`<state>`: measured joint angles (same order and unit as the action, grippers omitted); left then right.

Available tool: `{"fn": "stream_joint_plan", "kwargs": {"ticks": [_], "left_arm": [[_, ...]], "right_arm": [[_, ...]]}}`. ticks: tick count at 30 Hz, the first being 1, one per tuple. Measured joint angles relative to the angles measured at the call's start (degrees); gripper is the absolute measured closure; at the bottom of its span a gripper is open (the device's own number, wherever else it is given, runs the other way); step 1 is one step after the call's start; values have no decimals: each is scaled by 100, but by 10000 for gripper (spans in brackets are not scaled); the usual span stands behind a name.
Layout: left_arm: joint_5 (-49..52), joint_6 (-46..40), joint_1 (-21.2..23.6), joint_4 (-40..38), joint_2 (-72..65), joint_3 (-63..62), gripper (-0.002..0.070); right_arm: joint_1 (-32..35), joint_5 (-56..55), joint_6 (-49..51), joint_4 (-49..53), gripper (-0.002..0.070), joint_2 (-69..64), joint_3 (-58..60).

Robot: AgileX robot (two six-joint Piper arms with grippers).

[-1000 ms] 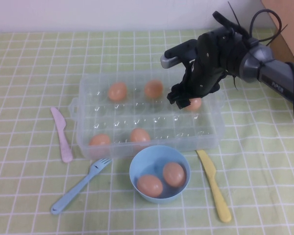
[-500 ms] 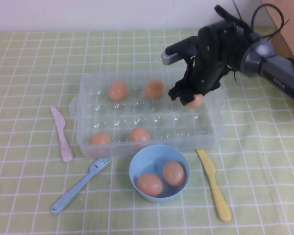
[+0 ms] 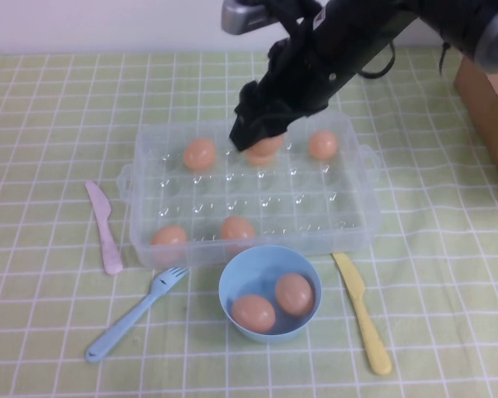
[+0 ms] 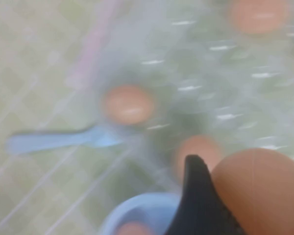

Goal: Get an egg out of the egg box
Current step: Place the egg in the bowl

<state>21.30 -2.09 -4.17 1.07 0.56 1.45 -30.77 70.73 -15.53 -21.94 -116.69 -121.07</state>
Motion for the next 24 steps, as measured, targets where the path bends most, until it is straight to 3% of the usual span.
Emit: {"fn": "stream_joint_plan", "kwargs": {"ticks": [9, 18, 24], "left_arm": [[0, 0, 0, 0, 0, 0, 679], [0, 0, 0, 0, 0, 0, 679], [0, 0, 0, 0, 0, 0, 680]], "right_arm": [[-707, -997, -151, -18, 306, 1176, 2197], [-778, -2289, 414, 579, 306, 2359, 4095], [-778, -2983, 463, 595, 306, 2351, 4753]]}}
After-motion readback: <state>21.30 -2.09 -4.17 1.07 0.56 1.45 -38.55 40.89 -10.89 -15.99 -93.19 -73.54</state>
